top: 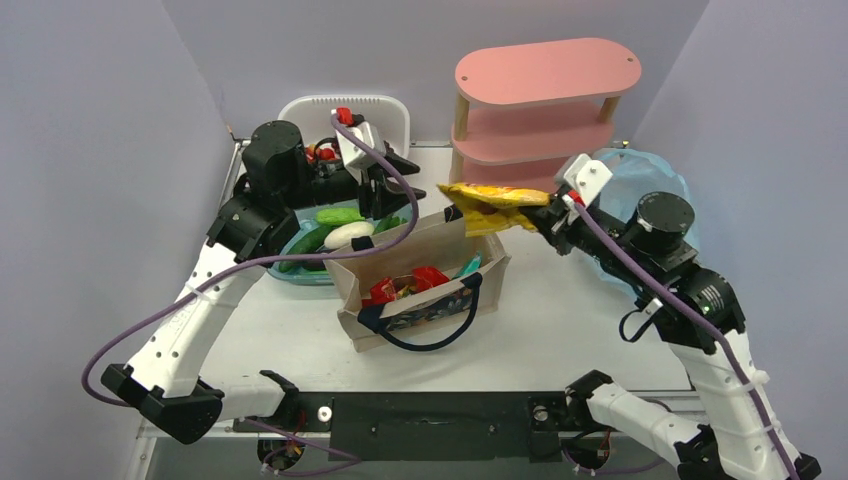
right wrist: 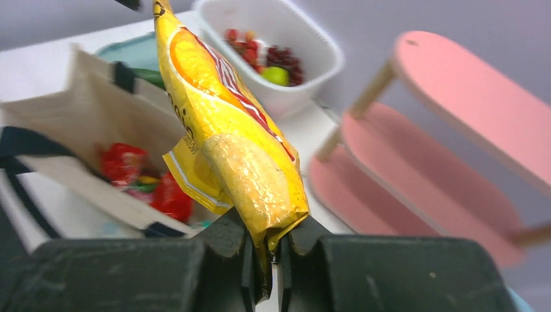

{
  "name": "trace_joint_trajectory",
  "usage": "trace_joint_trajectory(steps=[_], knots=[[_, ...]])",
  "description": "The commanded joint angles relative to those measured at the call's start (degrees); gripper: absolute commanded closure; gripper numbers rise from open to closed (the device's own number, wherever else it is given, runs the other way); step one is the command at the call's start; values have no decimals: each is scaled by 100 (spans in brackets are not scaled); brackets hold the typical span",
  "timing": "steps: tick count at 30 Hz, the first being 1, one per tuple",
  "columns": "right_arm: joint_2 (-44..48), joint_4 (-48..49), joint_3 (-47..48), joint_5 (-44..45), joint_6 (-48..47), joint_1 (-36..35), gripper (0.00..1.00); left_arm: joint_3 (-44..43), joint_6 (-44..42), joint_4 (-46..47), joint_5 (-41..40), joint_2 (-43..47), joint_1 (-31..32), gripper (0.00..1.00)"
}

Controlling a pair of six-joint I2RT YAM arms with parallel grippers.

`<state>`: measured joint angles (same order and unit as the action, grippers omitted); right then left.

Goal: Untie the knot of the grocery bags and take out the mixed food

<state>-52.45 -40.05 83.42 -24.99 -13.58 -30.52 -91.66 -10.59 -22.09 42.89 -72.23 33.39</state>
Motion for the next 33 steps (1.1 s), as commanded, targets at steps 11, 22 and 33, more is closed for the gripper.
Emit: trace_joint_trajectory(steps=[11, 22, 33], knots=[[-14, 2606, -1624, 3331, -2558, 839, 100, 342, 477, 864, -842, 198, -482, 52], [-1800, 4847, -1711, 3647, -3679, 1037, 100, 616, 321, 762, -972, 326, -596, 52], [-3401, 6574, -1453, 3785, -4631, 1014, 100, 985, 295, 849, -996, 529, -745, 52]])
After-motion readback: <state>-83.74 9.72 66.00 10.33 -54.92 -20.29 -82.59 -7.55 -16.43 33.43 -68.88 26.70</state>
